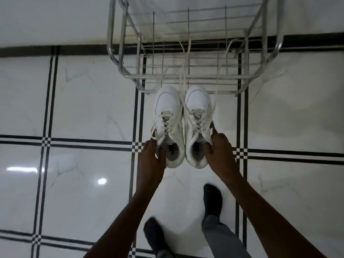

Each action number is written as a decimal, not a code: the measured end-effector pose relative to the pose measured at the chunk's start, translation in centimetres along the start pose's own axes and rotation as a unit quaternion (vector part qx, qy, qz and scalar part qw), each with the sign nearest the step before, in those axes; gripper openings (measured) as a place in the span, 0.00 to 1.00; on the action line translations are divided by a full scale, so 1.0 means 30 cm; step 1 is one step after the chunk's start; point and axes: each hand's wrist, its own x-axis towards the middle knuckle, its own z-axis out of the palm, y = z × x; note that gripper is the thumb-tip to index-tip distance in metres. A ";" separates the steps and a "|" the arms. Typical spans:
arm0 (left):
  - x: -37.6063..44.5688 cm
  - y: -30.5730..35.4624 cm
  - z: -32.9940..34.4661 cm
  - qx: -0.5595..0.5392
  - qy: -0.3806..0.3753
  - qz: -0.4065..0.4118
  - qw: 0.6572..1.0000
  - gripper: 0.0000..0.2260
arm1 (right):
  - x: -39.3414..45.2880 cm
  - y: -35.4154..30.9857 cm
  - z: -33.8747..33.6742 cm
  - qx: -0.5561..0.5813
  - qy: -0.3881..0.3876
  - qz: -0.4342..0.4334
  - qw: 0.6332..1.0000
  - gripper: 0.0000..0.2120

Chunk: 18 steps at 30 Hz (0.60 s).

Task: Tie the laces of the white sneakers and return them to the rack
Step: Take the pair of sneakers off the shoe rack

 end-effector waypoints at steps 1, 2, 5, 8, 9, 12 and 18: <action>-0.012 -0.054 0.033 -0.004 -0.005 -0.008 1.000 0.10 | -0.007 0.054 0.048 0.004 -0.007 0.003 1.000 0.21; -0.014 -0.100 0.067 -0.005 -0.013 -0.016 1.000 0.10 | -0.004 0.104 0.092 0.002 -0.013 0.006 1.000 0.22; 0.002 -0.276 0.199 0.001 -0.045 -0.040 0.998 0.11 | 0.030 0.281 0.247 -0.015 -0.026 0.024 0.999 0.23; 0.049 -0.447 0.331 0.005 -0.063 -0.055 0.996 0.10 | 0.092 0.443 0.389 -0.023 -0.047 0.040 0.998 0.23; 0.065 -0.507 0.380 0.008 -0.067 -0.052 0.996 0.10 | 0.116 0.499 0.440 -0.026 -0.049 0.044 0.998 0.25; 0.111 -0.646 0.500 0.011 -0.074 -0.052 0.996 0.12 | 0.169 0.624 0.560 -0.052 -0.048 0.047 0.996 0.28; 0.121 -0.801 0.597 0.028 -0.087 -0.053 0.994 0.14 | 0.159 0.709 0.641 -0.009 -0.049 0.044 0.998 0.26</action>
